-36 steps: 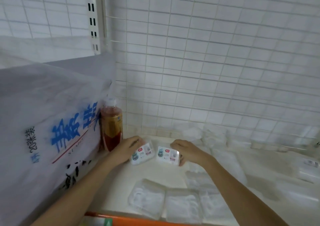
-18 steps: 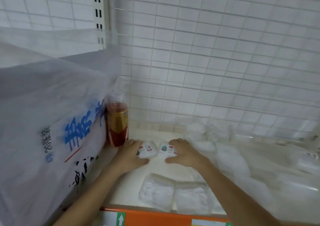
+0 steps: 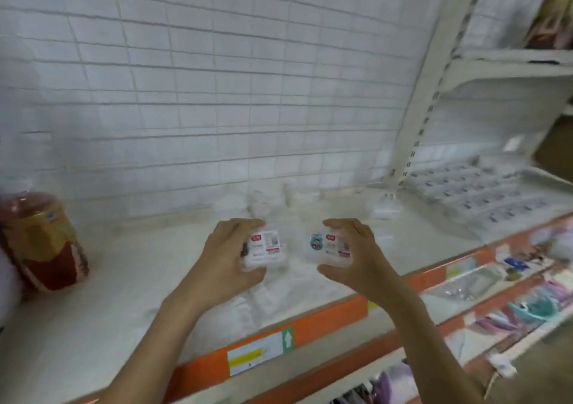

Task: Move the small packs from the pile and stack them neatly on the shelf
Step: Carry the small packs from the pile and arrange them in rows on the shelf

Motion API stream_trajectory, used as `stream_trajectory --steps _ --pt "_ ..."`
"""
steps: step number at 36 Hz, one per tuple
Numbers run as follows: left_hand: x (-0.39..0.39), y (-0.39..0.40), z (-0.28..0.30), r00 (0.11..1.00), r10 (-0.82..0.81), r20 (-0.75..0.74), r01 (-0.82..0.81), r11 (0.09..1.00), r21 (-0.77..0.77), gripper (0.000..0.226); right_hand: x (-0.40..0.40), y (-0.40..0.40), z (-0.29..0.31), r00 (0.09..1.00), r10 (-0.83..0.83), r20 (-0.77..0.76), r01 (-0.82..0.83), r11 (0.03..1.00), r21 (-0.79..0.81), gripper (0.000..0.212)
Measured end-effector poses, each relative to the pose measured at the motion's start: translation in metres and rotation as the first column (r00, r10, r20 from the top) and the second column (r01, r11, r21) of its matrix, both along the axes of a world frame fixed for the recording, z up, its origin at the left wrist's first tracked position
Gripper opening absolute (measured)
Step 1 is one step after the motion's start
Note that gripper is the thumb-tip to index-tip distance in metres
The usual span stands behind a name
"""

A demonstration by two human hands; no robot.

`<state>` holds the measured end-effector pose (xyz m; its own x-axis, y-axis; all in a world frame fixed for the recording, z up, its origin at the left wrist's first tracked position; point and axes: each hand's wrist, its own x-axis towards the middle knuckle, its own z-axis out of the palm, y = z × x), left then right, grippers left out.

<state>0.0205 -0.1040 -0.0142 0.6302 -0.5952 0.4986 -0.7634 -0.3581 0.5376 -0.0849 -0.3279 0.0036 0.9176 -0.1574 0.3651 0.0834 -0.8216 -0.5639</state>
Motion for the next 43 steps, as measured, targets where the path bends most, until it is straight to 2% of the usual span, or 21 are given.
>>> stream_trajectory --steps 4,8,14,20,23,26,35,39,43 --pt "-0.036 -0.082 0.003 0.979 -0.204 -0.006 0.204 0.978 0.036 0.065 -0.064 -0.058 -0.01 0.989 -0.145 0.008 0.145 0.989 -0.038 0.068" --pt "-0.078 -0.166 -0.008 0.952 -0.284 -0.116 0.291 0.955 0.052 0.069 -0.131 -0.121 -0.022 0.958 -0.284 -0.025 0.283 0.958 -0.037 0.068" --pt "-0.139 -0.279 -0.034 0.929 -0.335 -0.157 0.353 0.929 0.112 0.078 -0.224 -0.217 -0.042 0.901 -0.425 -0.087 0.424 0.905 -0.027 0.07" --pt "-0.192 -0.366 -0.052 0.92 -0.318 -0.227 0.35 0.93 0.116 0.07 -0.291 -0.283 -0.064 0.844 -0.523 -0.122 0.527 0.85 0.003 0.072" --pt "-0.211 -0.399 -0.057 0.914 -0.34 -0.219 0.375 0.915 0.146 0.066 -0.314 -0.306 -0.076 0.831 -0.533 -0.16 0.548 0.834 0.071 0.076" --pt "-0.22 -0.428 -0.063 0.908 -0.361 -0.212 0.399 0.9 0.178 0.066 -0.326 -0.328 -0.085 0.825 -0.549 -0.138 0.564 0.817 0.121 0.076" --pt "-0.214 -0.512 -0.061 0.883 -0.404 -0.238 0.452 0.868 0.207 0.067 -0.312 -0.399 -0.1 0.825 -0.549 -0.134 0.563 0.818 0.116 0.075" --pt "-0.193 -0.559 -0.049 0.888 -0.42 -0.186 0.452 0.87 0.196 0.081 -0.289 -0.446 -0.091 0.839 -0.534 -0.103 0.542 0.835 0.089 0.073" --pt "-0.155 -0.606 -0.021 0.913 -0.388 -0.124 0.403 0.904 0.144 0.069 -0.255 -0.495 -0.066 0.864 -0.502 -0.034 0.503 0.859 0.095 0.069"
